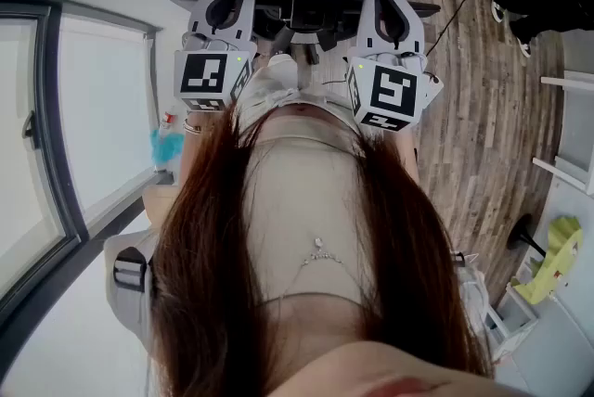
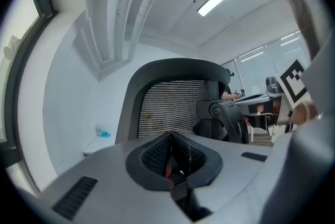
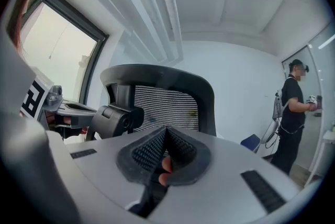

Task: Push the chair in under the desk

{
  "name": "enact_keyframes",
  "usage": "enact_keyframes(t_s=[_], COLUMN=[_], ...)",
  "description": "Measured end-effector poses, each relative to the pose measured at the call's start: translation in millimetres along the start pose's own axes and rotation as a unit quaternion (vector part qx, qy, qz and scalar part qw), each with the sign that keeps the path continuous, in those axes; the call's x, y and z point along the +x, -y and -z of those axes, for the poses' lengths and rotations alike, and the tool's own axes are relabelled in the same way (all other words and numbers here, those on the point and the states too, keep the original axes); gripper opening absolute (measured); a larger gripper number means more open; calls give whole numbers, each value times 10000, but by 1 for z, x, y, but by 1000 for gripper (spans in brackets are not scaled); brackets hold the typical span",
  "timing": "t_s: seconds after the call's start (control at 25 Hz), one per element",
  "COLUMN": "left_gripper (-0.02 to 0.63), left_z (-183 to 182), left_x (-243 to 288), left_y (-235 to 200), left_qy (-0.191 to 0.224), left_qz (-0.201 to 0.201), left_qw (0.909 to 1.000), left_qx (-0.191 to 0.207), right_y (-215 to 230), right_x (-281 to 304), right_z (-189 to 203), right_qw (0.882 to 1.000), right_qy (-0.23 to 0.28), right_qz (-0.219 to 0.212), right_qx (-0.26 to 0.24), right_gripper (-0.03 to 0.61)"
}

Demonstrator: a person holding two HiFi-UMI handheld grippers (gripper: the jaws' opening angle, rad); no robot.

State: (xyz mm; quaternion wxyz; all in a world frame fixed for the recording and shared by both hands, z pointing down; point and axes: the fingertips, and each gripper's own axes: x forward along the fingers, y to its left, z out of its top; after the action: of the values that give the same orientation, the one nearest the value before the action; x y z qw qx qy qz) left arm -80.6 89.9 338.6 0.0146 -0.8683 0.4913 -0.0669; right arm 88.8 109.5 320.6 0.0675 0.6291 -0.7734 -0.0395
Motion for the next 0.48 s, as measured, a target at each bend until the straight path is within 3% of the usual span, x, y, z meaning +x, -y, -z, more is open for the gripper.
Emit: enact_keyframes(t_s=[0.24, 0.48], left_gripper=[5, 6], left_z=[1, 7], left_x=[-2, -4], left_y=[-2, 1], left_qy=[68, -153], left_qz=[-10, 101], left_qw=[10000, 9998], left_qx=[26, 65], right_y=[0, 3], right_x=[1, -3], right_z=[-3, -2], right_qw=[10000, 9999], right_qy=[71, 131], right_qz=[39, 32], right_qx=[-4, -100], right_gripper=[25, 26])
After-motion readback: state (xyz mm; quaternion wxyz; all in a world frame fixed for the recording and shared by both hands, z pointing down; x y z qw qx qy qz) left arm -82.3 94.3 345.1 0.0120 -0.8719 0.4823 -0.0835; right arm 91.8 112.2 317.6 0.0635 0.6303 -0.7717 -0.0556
